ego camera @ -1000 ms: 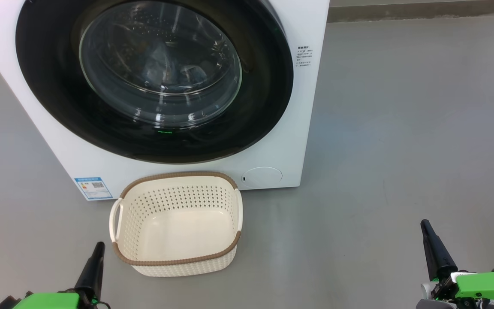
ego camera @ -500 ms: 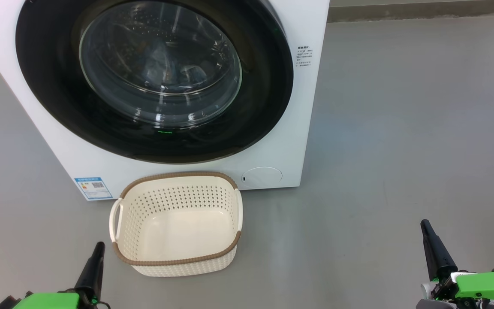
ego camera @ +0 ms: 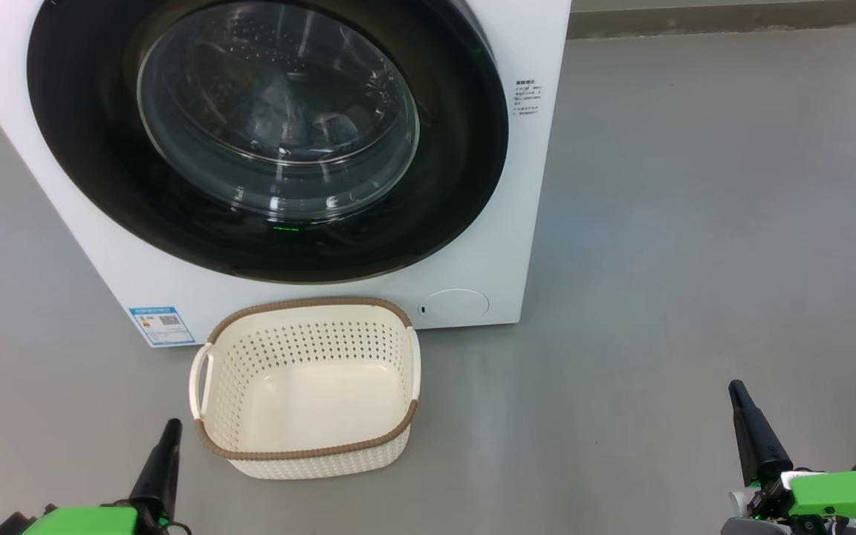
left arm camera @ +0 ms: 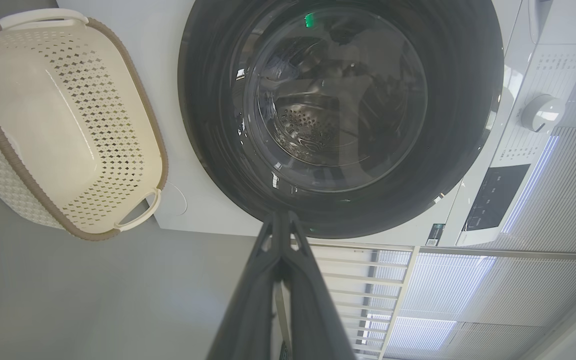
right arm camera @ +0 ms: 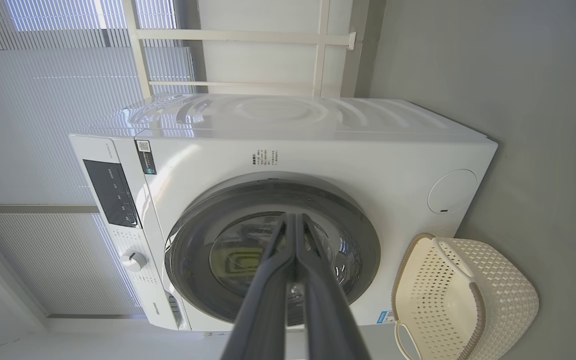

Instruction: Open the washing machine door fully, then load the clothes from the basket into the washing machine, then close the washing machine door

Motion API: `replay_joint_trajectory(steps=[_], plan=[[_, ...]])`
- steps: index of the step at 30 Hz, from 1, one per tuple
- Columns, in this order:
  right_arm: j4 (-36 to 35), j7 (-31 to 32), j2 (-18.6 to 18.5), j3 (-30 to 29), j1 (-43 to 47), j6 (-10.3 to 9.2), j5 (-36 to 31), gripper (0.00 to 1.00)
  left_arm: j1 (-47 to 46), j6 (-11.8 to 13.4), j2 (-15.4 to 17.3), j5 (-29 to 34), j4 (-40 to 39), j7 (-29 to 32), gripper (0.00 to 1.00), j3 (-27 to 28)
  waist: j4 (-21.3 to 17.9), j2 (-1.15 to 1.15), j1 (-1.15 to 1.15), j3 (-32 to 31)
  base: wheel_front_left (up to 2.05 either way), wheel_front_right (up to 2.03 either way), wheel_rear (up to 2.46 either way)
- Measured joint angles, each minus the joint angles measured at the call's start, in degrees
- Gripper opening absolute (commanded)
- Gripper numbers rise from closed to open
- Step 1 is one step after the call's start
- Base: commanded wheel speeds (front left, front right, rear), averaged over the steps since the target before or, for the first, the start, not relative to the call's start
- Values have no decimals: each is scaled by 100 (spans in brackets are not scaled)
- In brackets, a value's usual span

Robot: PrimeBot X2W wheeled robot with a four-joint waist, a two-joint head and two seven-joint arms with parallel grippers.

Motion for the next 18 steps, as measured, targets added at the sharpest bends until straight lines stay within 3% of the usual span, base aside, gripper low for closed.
replay_joint_trajectory(steps=[18], plan=[[0,0,1,0,0,0,0,0,0,0,0,0,0,0,0,1,0,0,0,0,0,0,0]])
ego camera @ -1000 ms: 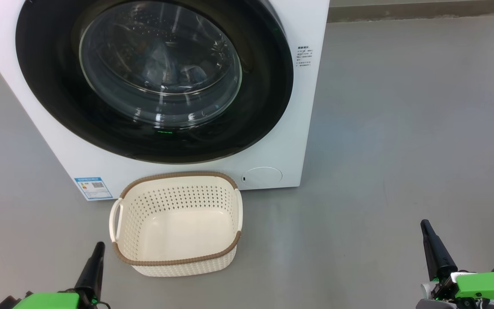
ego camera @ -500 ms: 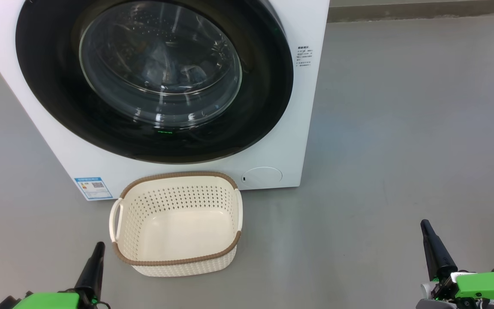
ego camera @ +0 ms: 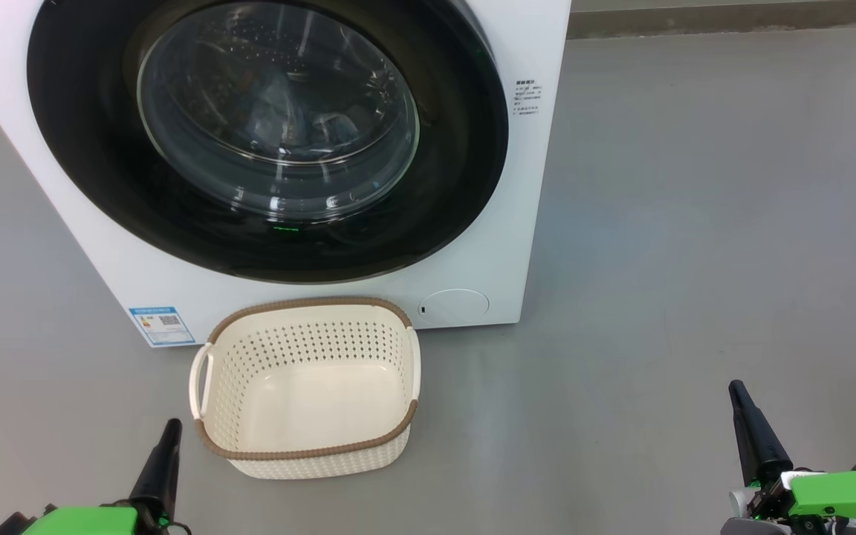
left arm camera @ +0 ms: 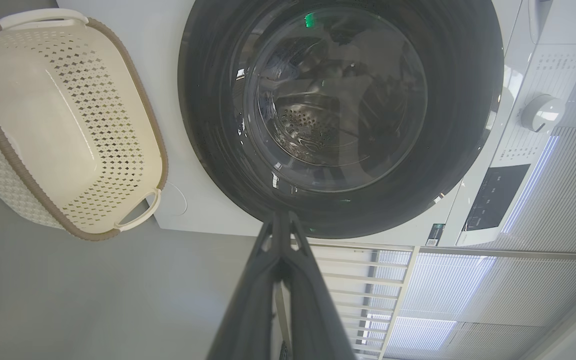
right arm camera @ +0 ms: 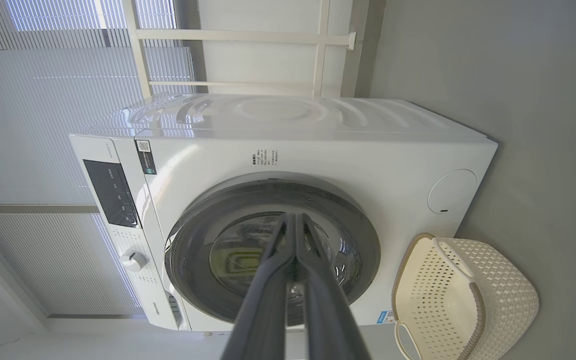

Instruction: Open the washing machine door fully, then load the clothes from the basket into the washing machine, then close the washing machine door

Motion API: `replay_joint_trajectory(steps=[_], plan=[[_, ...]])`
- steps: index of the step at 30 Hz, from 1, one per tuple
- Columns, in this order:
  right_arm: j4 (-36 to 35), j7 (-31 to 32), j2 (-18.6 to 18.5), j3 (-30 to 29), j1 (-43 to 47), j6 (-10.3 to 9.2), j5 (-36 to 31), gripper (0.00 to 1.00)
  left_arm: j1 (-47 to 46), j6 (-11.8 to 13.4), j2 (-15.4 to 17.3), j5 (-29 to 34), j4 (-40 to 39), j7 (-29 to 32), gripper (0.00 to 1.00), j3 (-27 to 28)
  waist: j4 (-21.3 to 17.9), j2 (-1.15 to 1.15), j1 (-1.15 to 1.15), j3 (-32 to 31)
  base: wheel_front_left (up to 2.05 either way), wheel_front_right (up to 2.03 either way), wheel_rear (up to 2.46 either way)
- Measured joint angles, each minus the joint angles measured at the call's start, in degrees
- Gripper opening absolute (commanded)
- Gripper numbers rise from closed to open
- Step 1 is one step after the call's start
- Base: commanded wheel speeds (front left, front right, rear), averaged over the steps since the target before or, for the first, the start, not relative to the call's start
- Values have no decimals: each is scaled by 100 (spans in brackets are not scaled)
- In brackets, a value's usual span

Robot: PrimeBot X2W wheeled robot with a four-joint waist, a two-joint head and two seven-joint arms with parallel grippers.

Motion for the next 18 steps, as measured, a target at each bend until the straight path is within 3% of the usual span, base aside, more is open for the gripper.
replay_joint_trajectory(steps=[18], plan=[[0,0,0,0,0,0,0,0,0,0,0,0,0,0,0,0,0,0,0,0,0,0,0]])
